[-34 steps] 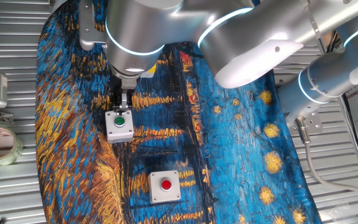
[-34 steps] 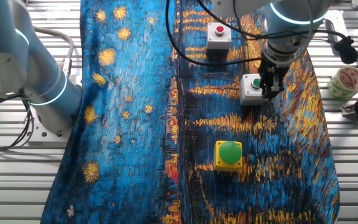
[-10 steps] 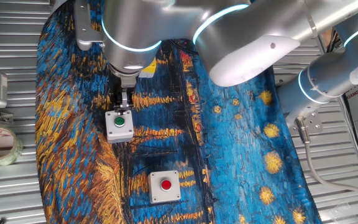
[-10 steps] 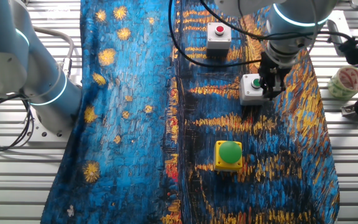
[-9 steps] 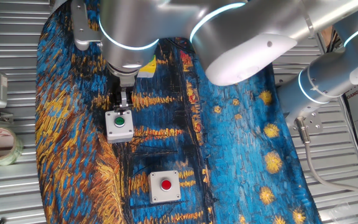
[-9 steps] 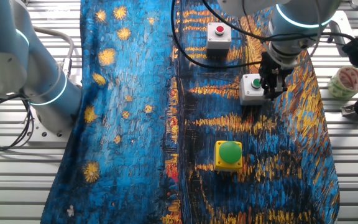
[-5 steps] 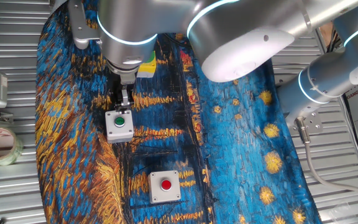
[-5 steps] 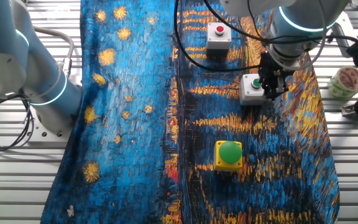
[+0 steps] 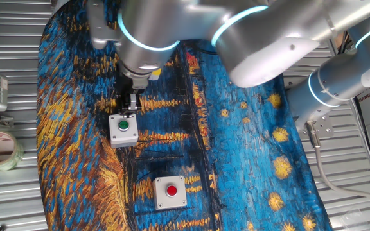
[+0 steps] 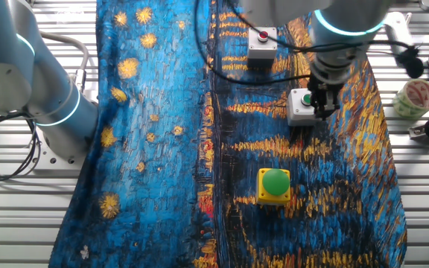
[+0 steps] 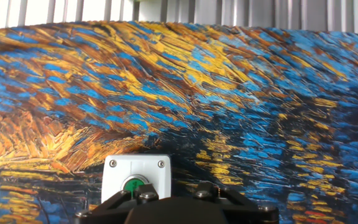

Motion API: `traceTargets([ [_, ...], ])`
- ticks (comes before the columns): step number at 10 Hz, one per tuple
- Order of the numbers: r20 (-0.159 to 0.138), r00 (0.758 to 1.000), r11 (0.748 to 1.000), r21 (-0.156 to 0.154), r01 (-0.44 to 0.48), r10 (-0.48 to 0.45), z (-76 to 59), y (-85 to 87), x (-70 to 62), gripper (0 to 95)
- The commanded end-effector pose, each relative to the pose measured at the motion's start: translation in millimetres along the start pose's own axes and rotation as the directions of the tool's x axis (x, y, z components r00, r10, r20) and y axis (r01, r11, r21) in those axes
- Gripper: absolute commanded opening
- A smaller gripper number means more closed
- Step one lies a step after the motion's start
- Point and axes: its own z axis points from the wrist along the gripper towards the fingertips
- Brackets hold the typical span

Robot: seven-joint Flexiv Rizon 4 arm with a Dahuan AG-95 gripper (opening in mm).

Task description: Press three buttons from left to right in sequence

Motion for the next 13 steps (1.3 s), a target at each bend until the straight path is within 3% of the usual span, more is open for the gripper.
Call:
traceTargets([
  [1,-0.004,1.000,1.000,-0.004,0.002,-0.002,1.0,0.0,-2.3,38.0],
  [13,-0.013,1.000,1.000,-0.006,-0.022,0.022,3.8,13.3,6.2,38.0],
])
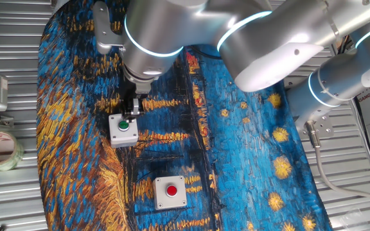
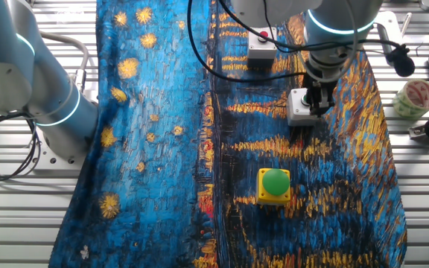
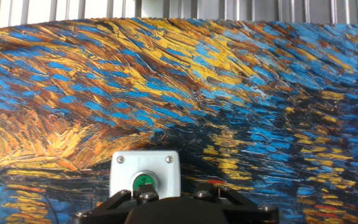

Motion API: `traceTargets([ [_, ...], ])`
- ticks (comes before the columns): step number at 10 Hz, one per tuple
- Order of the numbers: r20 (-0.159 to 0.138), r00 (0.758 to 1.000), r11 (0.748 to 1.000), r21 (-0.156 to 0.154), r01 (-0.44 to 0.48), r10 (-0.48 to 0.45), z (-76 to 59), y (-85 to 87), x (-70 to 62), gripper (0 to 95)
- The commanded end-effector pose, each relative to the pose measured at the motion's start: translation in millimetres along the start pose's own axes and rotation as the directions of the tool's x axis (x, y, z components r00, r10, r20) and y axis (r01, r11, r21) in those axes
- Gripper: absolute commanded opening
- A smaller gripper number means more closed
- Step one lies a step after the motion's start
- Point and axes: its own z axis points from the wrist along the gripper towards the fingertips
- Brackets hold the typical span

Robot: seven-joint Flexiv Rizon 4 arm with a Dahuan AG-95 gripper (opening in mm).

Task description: Press three buttons from left to right in sequence

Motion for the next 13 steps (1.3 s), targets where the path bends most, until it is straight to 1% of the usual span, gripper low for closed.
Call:
traceTargets([
  [1,-0.001,1.000,1.000,-0.001,0.001,-0.001,0.1,-0.3,-0.2,38.0],
  [13,0.006,1.000,1.000,-0.005,0.006,-0.006,12.9,-0.2,1.4,38.0],
])
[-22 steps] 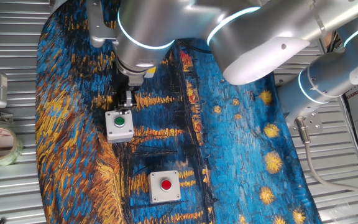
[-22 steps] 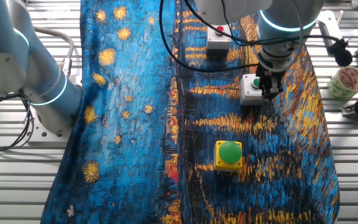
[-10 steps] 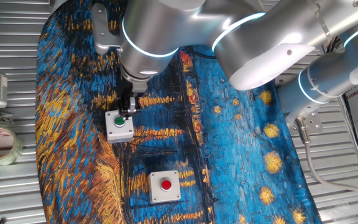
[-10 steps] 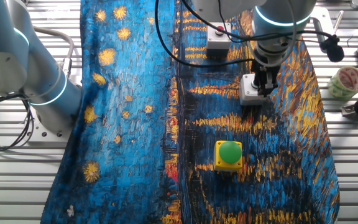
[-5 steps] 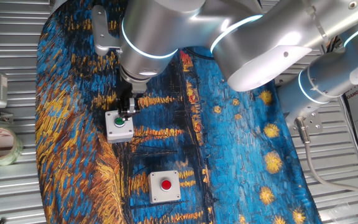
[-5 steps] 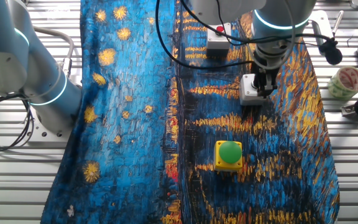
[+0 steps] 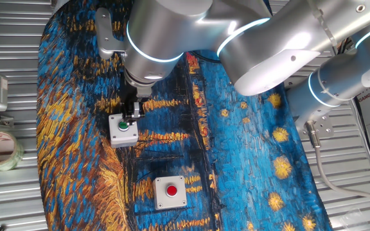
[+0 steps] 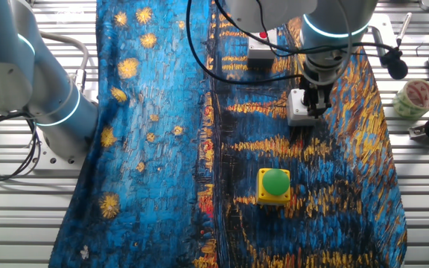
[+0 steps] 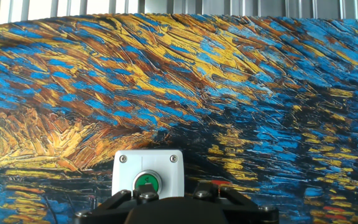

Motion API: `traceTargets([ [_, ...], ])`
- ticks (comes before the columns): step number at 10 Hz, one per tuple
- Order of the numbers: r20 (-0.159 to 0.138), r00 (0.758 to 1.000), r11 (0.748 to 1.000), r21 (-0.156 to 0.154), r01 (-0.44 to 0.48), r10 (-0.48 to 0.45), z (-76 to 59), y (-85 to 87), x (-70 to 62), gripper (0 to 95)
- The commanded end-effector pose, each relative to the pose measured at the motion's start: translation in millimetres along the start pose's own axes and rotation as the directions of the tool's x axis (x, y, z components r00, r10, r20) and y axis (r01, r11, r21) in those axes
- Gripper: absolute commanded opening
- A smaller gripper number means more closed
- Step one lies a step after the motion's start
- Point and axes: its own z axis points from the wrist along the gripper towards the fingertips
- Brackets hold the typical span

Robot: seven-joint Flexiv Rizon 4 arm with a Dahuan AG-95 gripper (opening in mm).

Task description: Press three buttons from left to right in sequence

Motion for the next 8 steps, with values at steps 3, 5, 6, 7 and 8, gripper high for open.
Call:
traceTargets([
  [3,0.008,1.000,1.000,-0.001,0.000,0.000,4.5,0.6,0.1,38.0],
  [5,0.007,1.000,1.000,-0.002,0.001,-0.001,4.8,1.0,0.1,38.0],
  [6,0.008,1.000,1.000,-0.002,-0.001,0.001,5.6,1.6,0.4,38.0],
  [7,0.008,1.000,1.000,-0.002,-0.002,0.002,6.7,2.2,0.6,38.0],
  [8,0.011,1.000,1.000,-0.002,-0.002,0.002,8.3,2.6,0.8,38.0],
])
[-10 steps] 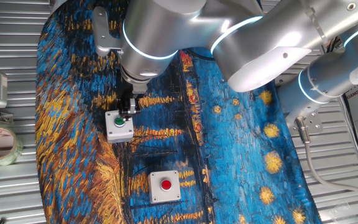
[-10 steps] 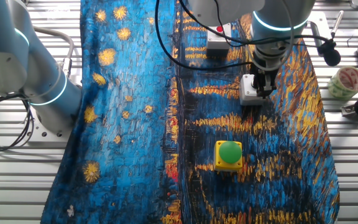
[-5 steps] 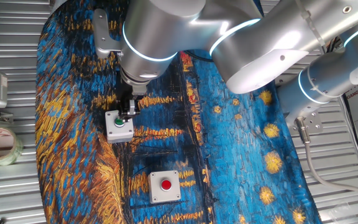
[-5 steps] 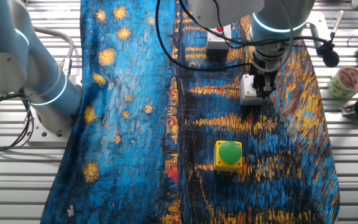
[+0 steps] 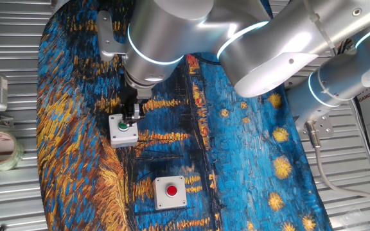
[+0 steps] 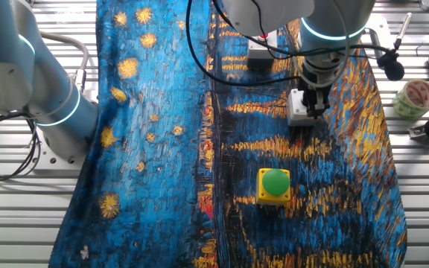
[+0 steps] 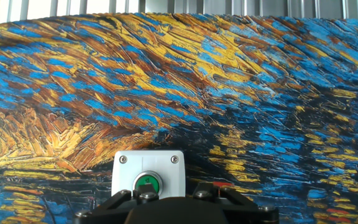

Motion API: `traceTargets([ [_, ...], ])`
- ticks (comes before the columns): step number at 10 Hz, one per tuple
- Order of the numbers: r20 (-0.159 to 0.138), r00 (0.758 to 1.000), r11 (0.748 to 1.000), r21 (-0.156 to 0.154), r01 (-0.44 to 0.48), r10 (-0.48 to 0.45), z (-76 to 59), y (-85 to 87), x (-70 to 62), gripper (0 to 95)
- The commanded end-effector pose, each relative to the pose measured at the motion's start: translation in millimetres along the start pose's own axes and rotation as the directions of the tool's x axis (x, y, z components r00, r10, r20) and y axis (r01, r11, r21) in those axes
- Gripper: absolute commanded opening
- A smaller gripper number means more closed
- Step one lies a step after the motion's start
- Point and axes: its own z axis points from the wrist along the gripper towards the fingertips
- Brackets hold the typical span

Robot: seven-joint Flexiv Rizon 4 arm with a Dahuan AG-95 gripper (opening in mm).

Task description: Press three buttons from left to right in sequence

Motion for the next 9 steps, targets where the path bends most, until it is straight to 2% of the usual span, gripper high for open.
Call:
traceTargets([
  [1,0.005,1.000,1.000,0.002,0.000,0.000,2.3,-0.4,-0.7,38.0],
  [9,0.004,1.000,1.000,0.000,0.000,0.000,4.2,0.8,-2.1,38.0],
])
